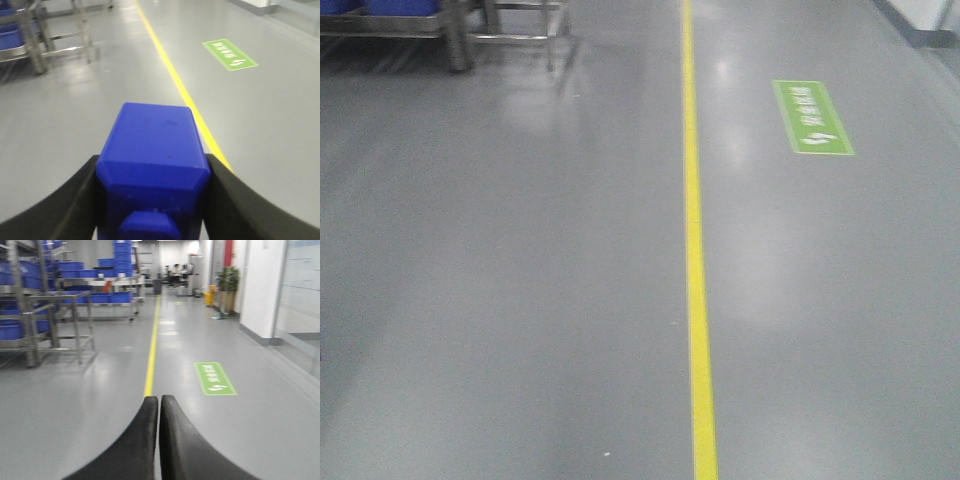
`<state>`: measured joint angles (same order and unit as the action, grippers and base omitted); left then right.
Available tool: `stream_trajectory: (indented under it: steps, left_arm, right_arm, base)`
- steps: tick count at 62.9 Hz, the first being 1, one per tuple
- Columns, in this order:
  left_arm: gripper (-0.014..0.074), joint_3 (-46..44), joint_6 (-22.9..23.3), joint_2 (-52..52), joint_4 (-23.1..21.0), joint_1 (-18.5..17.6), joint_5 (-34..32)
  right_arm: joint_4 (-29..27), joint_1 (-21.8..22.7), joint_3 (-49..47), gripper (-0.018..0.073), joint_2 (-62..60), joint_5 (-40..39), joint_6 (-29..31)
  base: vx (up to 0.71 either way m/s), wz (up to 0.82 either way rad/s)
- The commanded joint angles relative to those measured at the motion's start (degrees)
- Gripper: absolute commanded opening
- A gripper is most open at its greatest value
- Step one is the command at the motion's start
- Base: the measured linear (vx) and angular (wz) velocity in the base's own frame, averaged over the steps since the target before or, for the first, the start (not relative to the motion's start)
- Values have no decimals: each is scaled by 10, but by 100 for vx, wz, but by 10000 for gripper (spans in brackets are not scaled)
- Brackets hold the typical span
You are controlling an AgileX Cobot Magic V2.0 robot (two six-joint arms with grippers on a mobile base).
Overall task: Pour parts from conveyor to right shelf
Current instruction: 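Drive away from the conveyor holding the block in the left gripper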
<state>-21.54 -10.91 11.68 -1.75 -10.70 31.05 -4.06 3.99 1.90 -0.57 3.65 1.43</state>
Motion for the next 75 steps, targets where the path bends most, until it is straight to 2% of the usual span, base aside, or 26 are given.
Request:
stream_trajectory:
  steps: [1, 36, 75]
  left_arm:
    - [-6, -15, 6, 5, -4, -5, -47]
    - [-6, -15, 6, 5, -4, -5, -47]
    - [-6, -15, 6, 5, -4, -5, -47]
  right_arm:
    - [4, 2, 9, -9, -10, -40, 5]
    - [4, 2, 9, -9, -10, -40, 5]
    - [4, 2, 9, -9, -10, -40, 5]
  base:
    - [11, -71]
    - [22, -41]
    - [54, 22]
